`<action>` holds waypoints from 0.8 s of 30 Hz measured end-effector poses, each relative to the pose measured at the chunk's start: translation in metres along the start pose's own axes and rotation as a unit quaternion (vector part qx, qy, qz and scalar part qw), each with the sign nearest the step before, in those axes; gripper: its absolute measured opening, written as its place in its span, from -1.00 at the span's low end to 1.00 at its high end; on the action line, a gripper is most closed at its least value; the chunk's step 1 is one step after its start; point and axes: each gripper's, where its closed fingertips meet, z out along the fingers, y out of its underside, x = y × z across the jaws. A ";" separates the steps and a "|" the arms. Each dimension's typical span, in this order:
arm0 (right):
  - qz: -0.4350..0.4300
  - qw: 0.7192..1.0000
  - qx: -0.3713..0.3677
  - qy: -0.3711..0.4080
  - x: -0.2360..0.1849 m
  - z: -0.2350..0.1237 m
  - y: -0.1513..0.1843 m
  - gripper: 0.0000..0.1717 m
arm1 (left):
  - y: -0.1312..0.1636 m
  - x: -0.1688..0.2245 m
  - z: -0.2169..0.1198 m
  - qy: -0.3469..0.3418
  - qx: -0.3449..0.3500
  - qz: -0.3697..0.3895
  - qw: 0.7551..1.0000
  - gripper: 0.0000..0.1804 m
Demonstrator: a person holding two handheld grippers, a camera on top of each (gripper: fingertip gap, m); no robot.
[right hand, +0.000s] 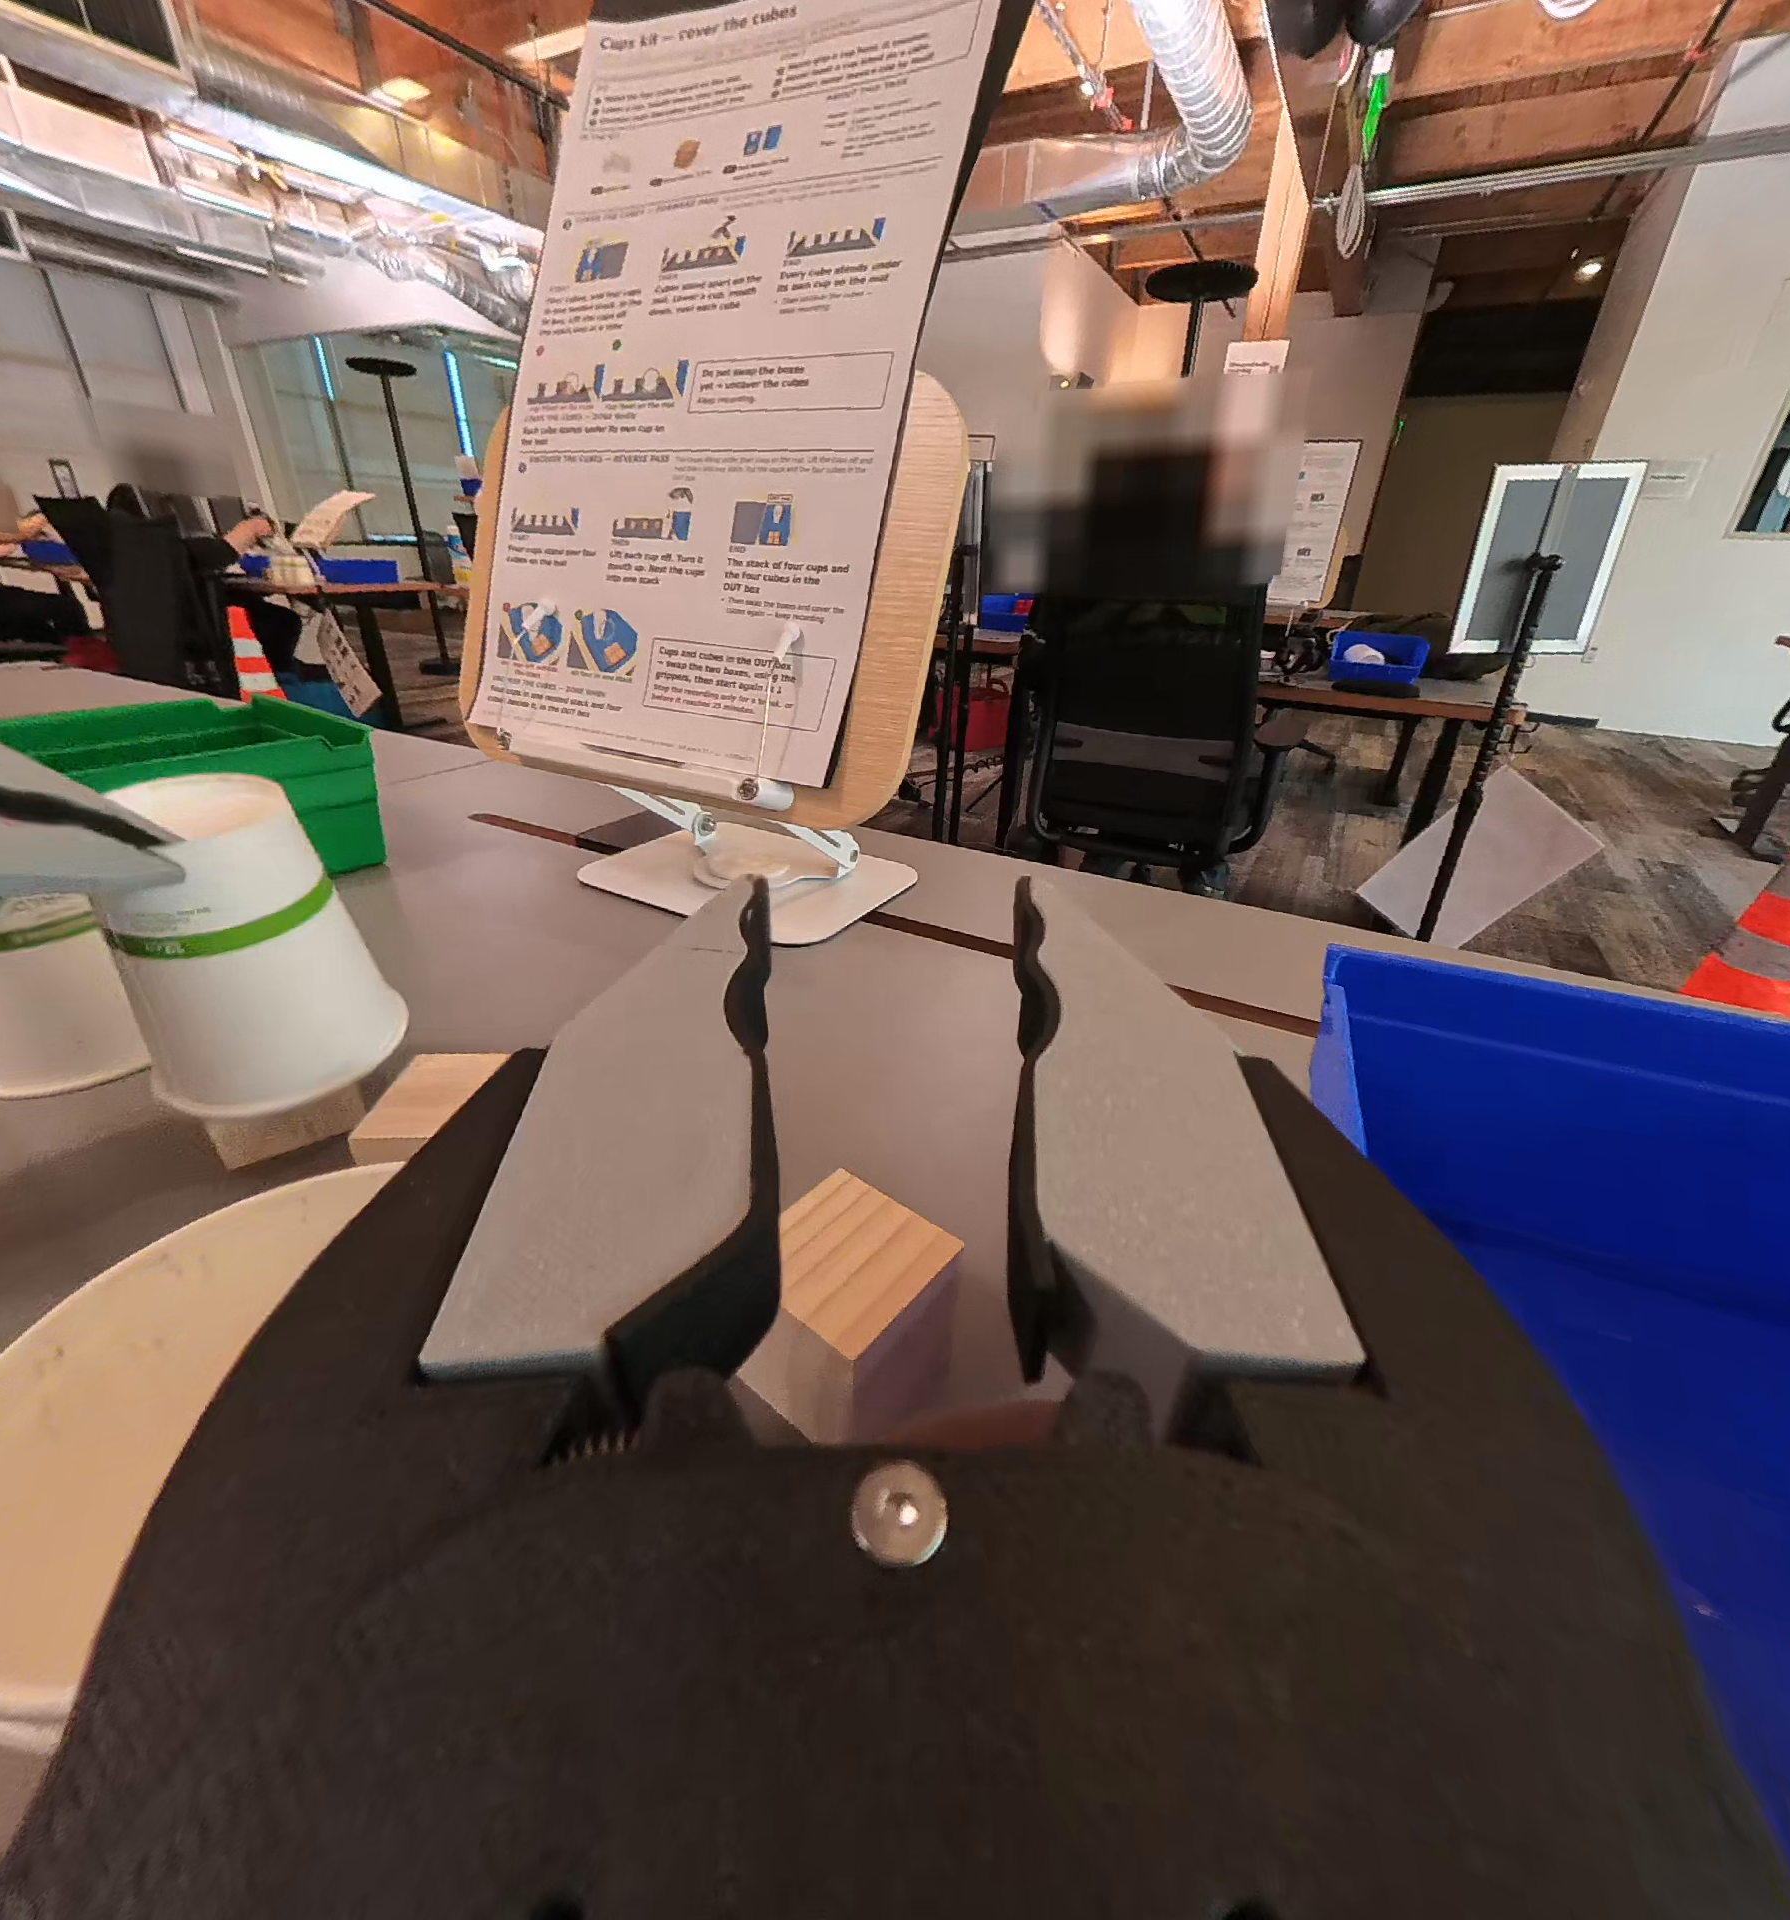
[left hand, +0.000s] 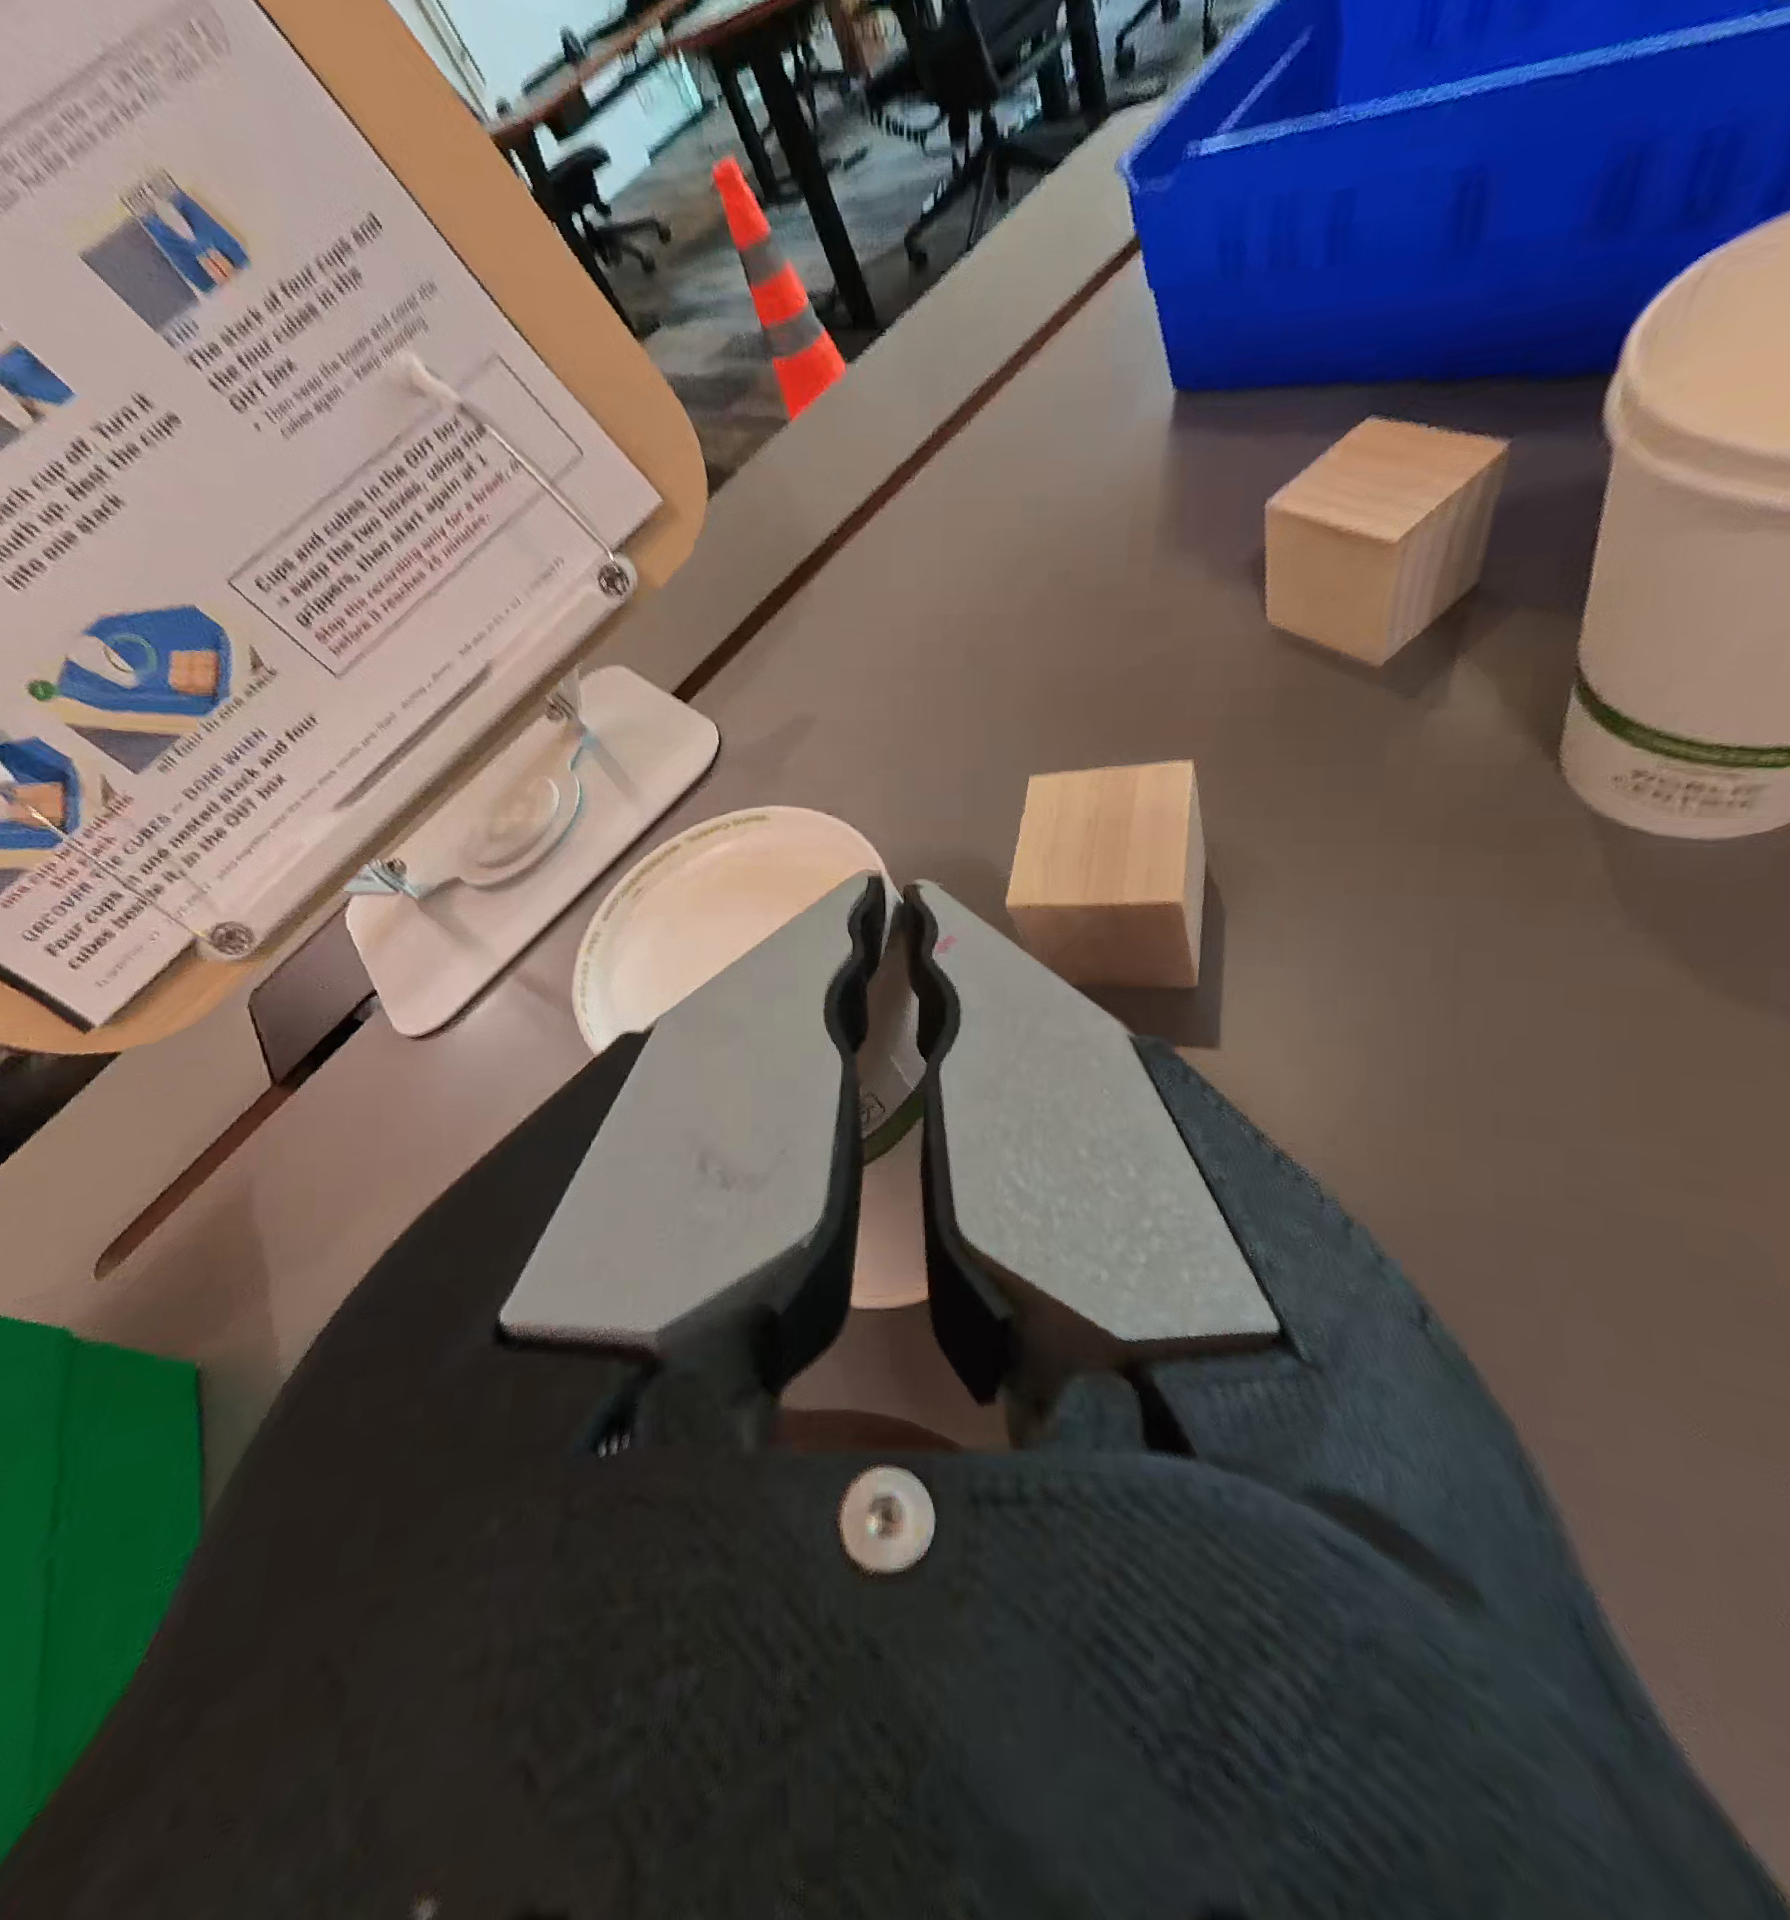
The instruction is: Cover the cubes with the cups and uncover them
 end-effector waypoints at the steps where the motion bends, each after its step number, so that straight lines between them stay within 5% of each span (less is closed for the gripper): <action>1: 0.006 1.000 0.000 -0.005 -0.001 0.000 0.000 -0.49 | -0.007 -0.002 -0.004 -0.003 0.020 -0.003 1.000 -0.97; 8: 0.053 0.998 0.009 -0.033 0.000 -0.001 -0.002 -0.48 | -0.057 -0.001 -0.043 0.055 0.186 -0.053 0.980 -0.98; 15: 0.067 0.985 0.040 -0.156 -0.038 -0.010 -0.018 -0.54 | -0.116 0.037 -0.101 0.123 0.408 -0.022 0.904 -0.99; 19: 0.077 0.945 0.069 -0.311 -0.086 -0.038 -0.039 -0.57 | -0.127 0.075 -0.137 0.207 0.508 0.021 0.836 -0.98; 24: 0.111 0.874 0.071 -0.468 -0.130 -0.079 -0.055 -0.57 | -0.129 0.103 -0.143 0.237 0.524 0.052 0.816 -0.99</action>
